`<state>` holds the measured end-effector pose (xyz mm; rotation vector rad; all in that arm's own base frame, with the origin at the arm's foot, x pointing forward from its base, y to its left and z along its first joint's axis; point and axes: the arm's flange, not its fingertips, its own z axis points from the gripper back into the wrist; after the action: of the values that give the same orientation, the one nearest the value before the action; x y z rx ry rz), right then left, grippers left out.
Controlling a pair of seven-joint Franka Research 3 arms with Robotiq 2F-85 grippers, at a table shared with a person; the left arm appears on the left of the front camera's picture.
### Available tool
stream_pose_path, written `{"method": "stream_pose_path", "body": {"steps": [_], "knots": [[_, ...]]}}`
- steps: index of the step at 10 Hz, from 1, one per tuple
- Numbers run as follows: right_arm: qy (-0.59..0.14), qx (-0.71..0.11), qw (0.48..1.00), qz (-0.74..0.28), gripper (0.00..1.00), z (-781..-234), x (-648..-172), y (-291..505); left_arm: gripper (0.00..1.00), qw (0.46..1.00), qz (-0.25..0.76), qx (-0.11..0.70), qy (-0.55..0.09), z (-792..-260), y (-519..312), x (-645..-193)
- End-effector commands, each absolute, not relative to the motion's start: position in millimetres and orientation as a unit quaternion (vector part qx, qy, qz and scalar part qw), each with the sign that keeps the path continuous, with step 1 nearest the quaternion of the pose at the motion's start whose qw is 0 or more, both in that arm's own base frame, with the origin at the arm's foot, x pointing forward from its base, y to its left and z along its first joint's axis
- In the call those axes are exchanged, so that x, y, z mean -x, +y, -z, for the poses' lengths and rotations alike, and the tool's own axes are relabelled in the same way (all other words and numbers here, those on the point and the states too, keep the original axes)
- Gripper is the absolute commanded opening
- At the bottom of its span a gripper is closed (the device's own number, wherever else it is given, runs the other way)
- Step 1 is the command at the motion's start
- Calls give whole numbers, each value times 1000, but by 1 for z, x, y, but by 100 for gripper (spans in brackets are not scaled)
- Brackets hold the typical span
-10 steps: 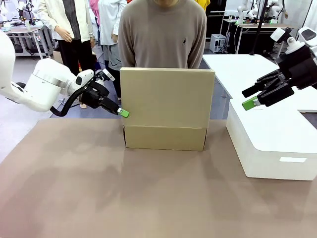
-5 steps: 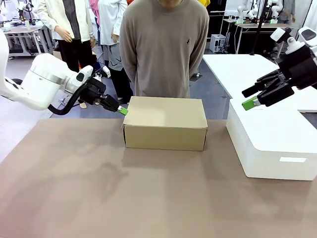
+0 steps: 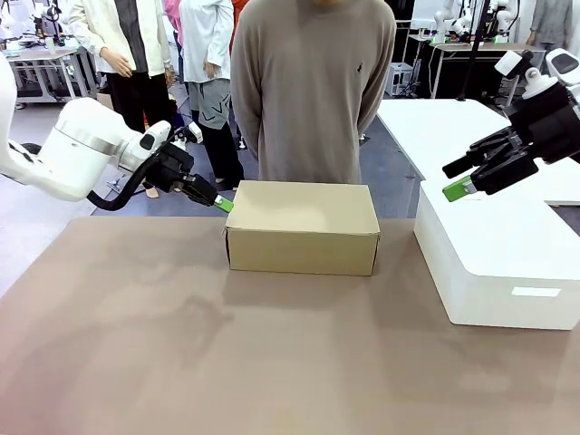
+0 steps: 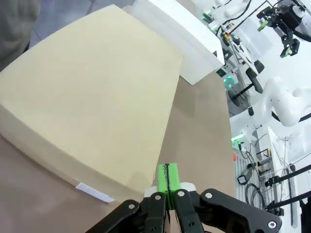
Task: Pack the shoes into the box.
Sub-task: Press down on the lid of the Shoes Box.
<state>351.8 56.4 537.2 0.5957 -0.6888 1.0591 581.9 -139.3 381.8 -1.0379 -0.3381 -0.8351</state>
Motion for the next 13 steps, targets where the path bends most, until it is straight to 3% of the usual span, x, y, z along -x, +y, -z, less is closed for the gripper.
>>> {"method": "stream_pose_path", "body": {"steps": [1, 6, 10, 13], "knots": [[-332, -283, 754, -491, 100, -537, -356, 58, 0, 771, 381, 485, -161, -383, -140, -583], [-332, -283, 754, -491, 100, -537, -356, 58, 0, 773, 385, 479, -156, -382, -139, -582], [-332, -283, 754, -491, 100, -537, -356, 58, 4, 815, 446, 340, -149, -442, -125, -557], [-332, -283, 754, -491, 100, -537, -356, 58, 62, 845, 455, 231, -159, -480, -116, -525]]}}
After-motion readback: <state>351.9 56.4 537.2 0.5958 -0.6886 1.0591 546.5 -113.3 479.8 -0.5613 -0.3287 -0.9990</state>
